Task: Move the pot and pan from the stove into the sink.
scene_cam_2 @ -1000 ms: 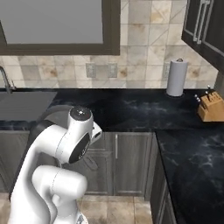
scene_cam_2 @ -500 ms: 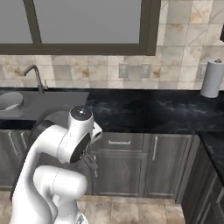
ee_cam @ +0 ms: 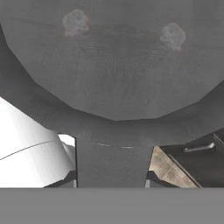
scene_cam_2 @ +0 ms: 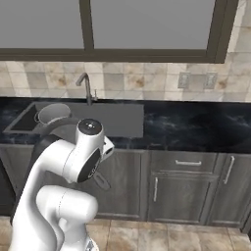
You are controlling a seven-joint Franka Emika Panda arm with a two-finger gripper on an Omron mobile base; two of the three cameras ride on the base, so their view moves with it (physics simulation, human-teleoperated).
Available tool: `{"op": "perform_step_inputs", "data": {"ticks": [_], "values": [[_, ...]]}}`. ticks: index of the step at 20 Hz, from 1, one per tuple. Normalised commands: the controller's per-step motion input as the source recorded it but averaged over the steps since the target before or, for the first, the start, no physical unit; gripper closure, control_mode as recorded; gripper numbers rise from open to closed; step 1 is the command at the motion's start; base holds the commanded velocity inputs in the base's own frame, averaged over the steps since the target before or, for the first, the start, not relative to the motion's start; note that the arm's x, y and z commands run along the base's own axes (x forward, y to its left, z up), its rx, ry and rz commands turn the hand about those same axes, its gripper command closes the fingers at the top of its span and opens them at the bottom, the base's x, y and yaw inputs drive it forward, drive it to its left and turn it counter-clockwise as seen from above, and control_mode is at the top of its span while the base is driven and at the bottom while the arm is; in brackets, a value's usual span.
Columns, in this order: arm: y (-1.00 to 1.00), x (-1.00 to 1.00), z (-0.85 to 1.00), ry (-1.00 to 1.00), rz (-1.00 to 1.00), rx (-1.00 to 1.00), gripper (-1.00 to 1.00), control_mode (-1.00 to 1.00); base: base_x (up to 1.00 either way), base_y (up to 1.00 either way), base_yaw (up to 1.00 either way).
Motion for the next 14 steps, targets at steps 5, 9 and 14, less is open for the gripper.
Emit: {"op": "perform_step_inputs", "data": {"ticks": [5, 9, 14], "values": [[0.00, 0.00, 0.00, 0.00, 0.00, 0.00, 1.00, 1.00, -0.10, 0.83, 0.05], [0.00, 0.00, 0.00, 0.00, 0.00, 0.00, 1.00, 1.00, -0.10, 0.81, 0.04], [0.00, 0.00, 0.00, 0.00, 0.00, 0.00, 1.00, 1.00, -0.09, 0.63, 0.02]]}}
